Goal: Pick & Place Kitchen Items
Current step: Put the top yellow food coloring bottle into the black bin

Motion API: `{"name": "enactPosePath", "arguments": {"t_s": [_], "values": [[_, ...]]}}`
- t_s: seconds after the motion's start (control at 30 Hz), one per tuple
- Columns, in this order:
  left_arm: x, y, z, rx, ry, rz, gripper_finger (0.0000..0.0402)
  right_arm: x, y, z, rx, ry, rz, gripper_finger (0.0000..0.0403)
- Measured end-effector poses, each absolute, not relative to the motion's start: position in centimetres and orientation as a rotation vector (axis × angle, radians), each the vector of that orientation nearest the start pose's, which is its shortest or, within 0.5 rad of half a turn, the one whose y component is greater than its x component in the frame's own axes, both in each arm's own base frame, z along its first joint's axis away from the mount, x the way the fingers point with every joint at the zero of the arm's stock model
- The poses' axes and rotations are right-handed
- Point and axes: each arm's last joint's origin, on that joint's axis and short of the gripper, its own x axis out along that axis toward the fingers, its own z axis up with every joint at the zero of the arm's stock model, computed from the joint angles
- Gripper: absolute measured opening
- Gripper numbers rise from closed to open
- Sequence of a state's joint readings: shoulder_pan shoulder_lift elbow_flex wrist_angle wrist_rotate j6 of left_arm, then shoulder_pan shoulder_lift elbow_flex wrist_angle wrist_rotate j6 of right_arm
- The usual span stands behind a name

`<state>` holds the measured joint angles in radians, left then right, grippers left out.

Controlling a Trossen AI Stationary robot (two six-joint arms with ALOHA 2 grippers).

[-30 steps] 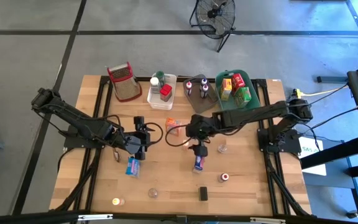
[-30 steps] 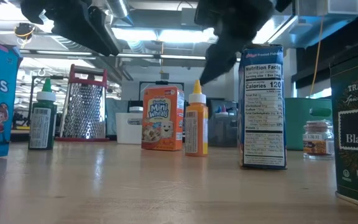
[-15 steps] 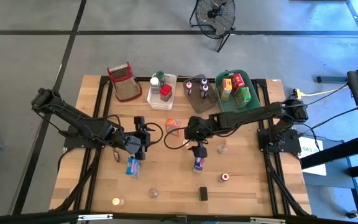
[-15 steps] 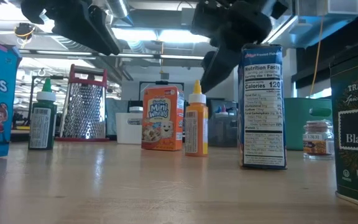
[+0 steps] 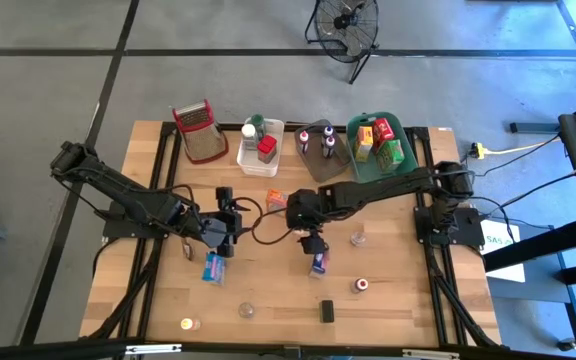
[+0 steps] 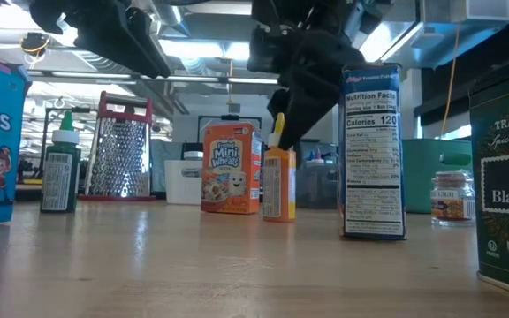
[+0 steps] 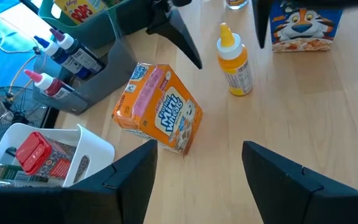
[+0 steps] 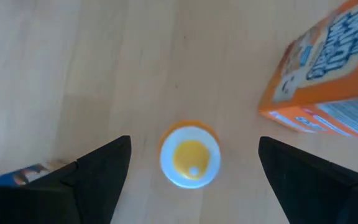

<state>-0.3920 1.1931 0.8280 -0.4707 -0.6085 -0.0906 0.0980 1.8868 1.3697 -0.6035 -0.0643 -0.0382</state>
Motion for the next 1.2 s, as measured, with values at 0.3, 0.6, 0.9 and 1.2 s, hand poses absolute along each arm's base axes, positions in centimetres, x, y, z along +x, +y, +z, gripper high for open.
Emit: {"name": "enactPosePath", "arguments": {"t_s": [0.3, 0.6, 0.9, 1.2], "values": [[22.3, -7.4, 24.9, 0.317, 0.726, 0.236, 0.0231, 39.0, 4.0, 18.9, -0.057, 1.141, 0.172, 0.0355], [22.3, -7.4, 24.9, 0.316, 0.725, 0.236, 0.0231, 39.1, 3.8, 18.7, -0.056, 1.146, 0.179, 0.0355], [22.3, -7.4, 24.9, 0.316, 0.725, 0.237, 0.0232, 39.1, 3.8, 18.7, -0.054, 1.147, 0.180, 0.0355], [22.3, -7.4, 24.9, 0.316, 0.725, 0.237, 0.0233, 39.1, 3.8, 18.7, -0.064, 1.145, 0.192, 0.0355]]}}
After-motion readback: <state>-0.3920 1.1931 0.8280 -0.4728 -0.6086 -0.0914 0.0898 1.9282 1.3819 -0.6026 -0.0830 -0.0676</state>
